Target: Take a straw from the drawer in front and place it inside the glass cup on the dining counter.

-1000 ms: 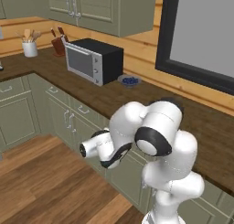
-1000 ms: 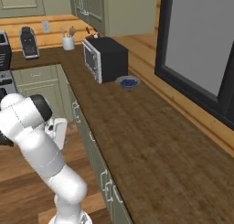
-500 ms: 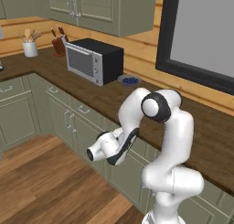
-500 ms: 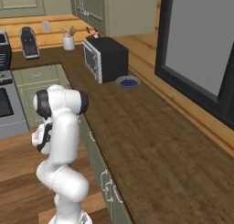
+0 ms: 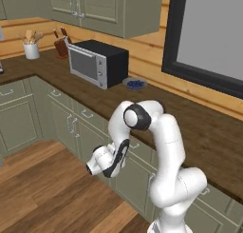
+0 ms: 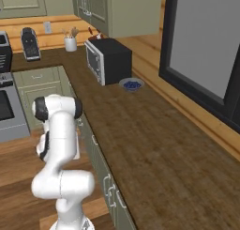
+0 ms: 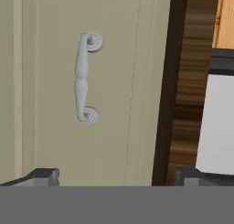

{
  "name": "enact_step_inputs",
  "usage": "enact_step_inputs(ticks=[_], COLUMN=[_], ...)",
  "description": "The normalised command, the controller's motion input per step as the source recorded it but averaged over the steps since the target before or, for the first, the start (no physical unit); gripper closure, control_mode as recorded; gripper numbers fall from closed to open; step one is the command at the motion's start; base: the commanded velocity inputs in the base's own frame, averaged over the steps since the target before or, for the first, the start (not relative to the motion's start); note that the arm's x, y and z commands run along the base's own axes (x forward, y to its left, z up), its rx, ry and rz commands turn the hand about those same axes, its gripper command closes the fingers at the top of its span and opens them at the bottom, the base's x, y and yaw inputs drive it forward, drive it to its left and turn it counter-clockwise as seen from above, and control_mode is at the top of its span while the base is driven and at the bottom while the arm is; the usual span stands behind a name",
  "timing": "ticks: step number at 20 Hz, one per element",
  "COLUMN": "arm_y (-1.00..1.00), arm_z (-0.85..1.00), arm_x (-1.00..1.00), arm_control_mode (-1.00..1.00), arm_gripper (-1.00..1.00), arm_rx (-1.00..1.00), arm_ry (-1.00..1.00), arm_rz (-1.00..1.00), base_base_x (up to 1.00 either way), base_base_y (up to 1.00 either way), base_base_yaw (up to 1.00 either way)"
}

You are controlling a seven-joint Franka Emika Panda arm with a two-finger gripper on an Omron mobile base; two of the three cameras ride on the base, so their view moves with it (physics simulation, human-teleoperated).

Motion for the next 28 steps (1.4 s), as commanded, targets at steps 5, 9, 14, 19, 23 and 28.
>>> enact_step_inputs(ticks=[5,9,14,19,23,28], arm_y=[-0.13,-0.19,-0.15,-0.12,-0.08,-0.14], arm_z=[-0.13,-0.14,-0.16,-0.3,-0.36,-0.19], arm_x=[0.47,0.38,0.36,0.31,0.3,0.12], arm_control_mode=[-1.0,-1.0,-1.0,-1.0,-1.0,-1.0], arm_gripper=[-1.0,-1.0,-1.0,-1.0,-1.0,-1.0], arm_rx=[0.0,0.0,0.0,0.0,0.0,0.0], arm_ry=[-0.07,-0.05,-0.02,0.0,0.0,0.0], arm_rz=[0.0,0.0,0.0,0.0,0.0,0.0], base_base_x=[0.0,0.0,0.0,0.0,0.0,0.0], base_base_y=[0.0,0.0,0.0,0.0,0.0,0.0], base_base_yaw=[0.0,0.0,0.0,0.0,0.0,0.0])
